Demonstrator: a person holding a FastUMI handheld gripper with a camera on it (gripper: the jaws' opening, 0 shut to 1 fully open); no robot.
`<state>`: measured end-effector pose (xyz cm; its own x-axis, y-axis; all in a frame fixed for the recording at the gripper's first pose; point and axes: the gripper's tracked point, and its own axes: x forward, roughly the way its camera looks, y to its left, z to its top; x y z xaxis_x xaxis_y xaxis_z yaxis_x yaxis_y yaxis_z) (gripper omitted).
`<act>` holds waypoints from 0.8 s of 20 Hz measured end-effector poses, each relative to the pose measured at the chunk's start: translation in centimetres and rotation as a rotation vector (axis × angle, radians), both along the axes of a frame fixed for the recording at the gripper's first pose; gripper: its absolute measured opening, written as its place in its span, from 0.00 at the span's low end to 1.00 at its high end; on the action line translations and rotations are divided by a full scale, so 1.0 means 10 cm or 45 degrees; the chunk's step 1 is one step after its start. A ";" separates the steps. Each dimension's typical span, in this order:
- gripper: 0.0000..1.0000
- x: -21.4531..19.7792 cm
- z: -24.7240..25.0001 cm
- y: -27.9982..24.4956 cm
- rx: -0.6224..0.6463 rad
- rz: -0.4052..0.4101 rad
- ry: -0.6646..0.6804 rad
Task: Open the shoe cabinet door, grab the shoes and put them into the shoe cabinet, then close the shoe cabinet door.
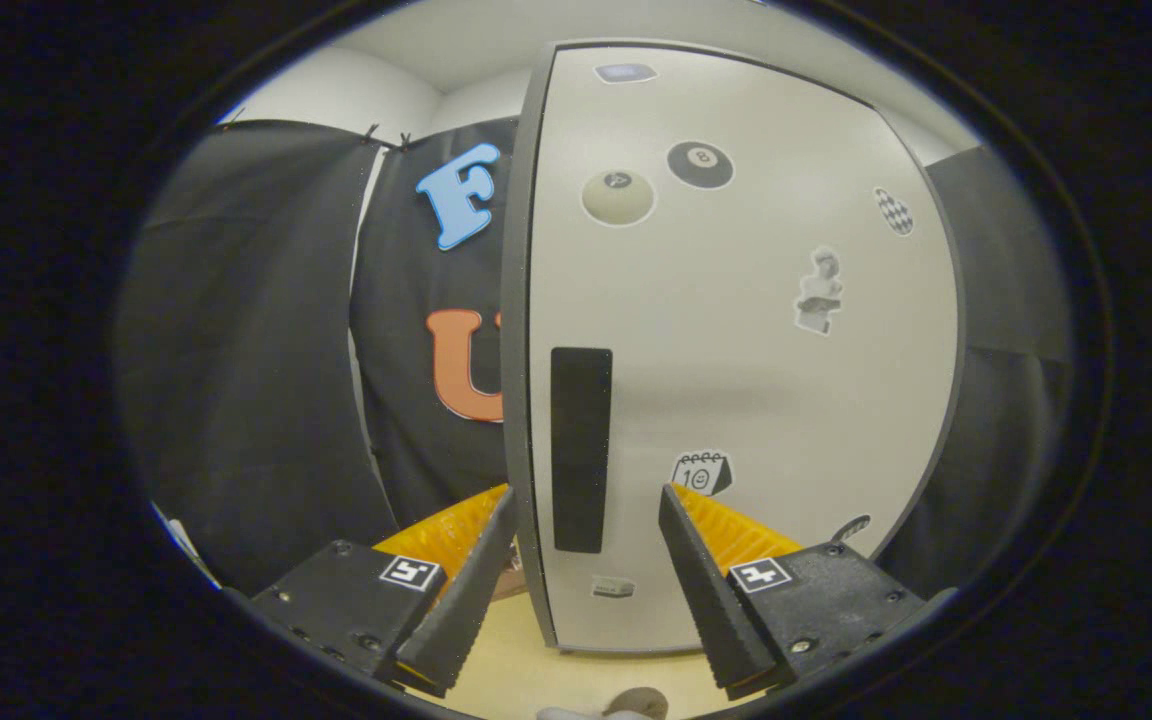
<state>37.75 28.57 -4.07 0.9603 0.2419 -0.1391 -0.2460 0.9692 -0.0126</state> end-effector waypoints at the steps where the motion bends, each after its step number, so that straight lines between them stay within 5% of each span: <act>1: 0.91 0.06 -0.03 0.02 0.000 -0.008 0.004; 7: 0.86 0.27 -0.07 0.08 0.020 -0.036 0.016; 12: 0.38 0.32 -0.18 0.15 0.028 -0.027 0.057; 16: 0.30 0.28 -0.18 0.14 0.017 -0.008 0.066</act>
